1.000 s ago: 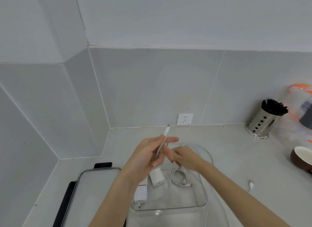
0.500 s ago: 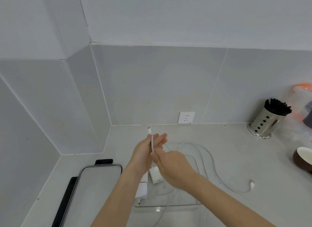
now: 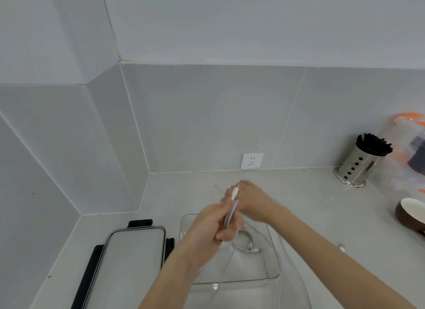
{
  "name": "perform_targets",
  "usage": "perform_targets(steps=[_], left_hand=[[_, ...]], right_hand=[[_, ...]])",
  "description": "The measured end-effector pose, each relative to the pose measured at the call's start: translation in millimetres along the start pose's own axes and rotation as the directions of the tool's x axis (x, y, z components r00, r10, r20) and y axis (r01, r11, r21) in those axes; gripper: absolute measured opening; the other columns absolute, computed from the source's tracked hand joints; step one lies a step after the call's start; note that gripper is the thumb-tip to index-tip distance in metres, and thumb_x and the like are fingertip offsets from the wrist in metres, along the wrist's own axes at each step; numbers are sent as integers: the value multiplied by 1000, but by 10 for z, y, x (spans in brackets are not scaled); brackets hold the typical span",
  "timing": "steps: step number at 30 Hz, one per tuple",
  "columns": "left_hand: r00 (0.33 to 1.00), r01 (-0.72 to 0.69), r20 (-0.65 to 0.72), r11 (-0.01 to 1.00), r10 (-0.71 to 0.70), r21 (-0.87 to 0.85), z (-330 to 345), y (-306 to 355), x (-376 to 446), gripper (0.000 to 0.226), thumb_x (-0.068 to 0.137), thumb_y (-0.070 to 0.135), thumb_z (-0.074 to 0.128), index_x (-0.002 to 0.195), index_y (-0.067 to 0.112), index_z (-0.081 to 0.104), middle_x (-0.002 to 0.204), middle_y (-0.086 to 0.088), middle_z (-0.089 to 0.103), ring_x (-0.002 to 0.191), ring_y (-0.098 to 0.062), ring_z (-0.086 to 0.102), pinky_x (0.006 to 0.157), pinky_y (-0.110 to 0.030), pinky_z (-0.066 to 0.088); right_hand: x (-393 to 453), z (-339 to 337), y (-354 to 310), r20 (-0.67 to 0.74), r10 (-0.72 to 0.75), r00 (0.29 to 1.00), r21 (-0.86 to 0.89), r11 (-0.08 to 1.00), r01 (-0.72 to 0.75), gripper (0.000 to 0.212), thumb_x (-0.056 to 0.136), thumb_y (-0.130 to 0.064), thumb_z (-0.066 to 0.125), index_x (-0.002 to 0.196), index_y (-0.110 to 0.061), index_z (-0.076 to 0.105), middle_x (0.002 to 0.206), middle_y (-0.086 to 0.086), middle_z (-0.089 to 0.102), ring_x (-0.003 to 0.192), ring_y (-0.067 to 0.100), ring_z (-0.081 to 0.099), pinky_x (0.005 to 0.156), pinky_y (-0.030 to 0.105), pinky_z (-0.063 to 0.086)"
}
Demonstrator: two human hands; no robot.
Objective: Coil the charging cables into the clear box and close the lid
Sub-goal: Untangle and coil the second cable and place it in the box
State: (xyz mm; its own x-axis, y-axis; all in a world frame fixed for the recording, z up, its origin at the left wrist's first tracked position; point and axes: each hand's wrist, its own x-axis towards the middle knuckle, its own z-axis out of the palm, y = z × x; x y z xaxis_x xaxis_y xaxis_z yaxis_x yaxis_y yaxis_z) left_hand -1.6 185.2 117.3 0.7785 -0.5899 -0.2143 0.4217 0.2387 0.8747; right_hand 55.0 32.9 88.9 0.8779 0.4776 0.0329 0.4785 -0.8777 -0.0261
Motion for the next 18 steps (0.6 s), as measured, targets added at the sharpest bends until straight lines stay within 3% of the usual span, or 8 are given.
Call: perform_targets(steps=[3,5,7,9,11,13,15,18], left_hand=[[991,23,-137,983,2,182,-9,-118,28,39,99,29,30,114,5,57,67,1,72,33,-5,28,51,-15,31],[973,19,-229,969,39,247,-37,-154,89,40,100,32,28,116,9,56,86,3,76,35,-6,32,53,-12,37],[952,9,-297,965,71,261,-63,-175,170,35,100,33,28,115,18,56,93,5,75,37,-6,37,53,-12,40],[932,-12,-350,971,97,238,-100,-161,249,36,100,31,29,102,21,63,80,3,74,44,-9,43,57,-20,39],[913,-53,-397,992,94,115,-166,-102,340,39,99,26,31,84,17,66,65,-3,68,53,-16,49,60,-26,34],[931,-84,-362,992,46,-89,-232,-7,398,38,100,27,28,92,12,62,73,-4,72,68,-15,63,67,-25,41],[954,-93,-298,968,20,-231,-262,102,408,37,100,28,25,108,8,55,79,-1,76,77,-12,70,73,-26,47],[962,-131,-267,960,63,-249,-260,223,389,38,100,26,27,110,3,55,69,0,75,64,-9,71,66,-23,49]], right_hand=[[80,-255,145,-9,125,992,15,992,-125,44,91,-49,45,65,-13,53,66,5,57,73,26,52,82,33,39],[61,-462,120,-36,201,979,134,972,-194,48,84,-41,60,51,-16,35,49,0,38,59,21,40,61,30,35],[29,-589,22,-38,214,976,179,962,-205,45,80,-29,61,48,-17,32,47,-1,34,54,18,37,53,28,31],[-18,-627,-158,-45,185,982,211,962,-171,38,85,-34,55,53,-16,42,51,0,43,57,21,44,54,30,35],[-74,-584,-362,-68,162,984,286,948,-137,36,94,-39,43,77,-10,56,67,7,58,71,29,55,63,34,40],[-127,-455,-526,-67,161,985,330,935,-130,37,99,-35,30,103,-6,52,86,16,63,84,34,57,66,35,35],[-184,-296,-637,-107,172,979,359,925,-123,33,100,-31,24,109,-6,44,78,14,55,79,37,56,63,35,33],[-255,-85,-674,-159,211,964,380,915,-138,30,101,-28,23,110,-7,42,70,7,49,61,31,46,59,35,34]])
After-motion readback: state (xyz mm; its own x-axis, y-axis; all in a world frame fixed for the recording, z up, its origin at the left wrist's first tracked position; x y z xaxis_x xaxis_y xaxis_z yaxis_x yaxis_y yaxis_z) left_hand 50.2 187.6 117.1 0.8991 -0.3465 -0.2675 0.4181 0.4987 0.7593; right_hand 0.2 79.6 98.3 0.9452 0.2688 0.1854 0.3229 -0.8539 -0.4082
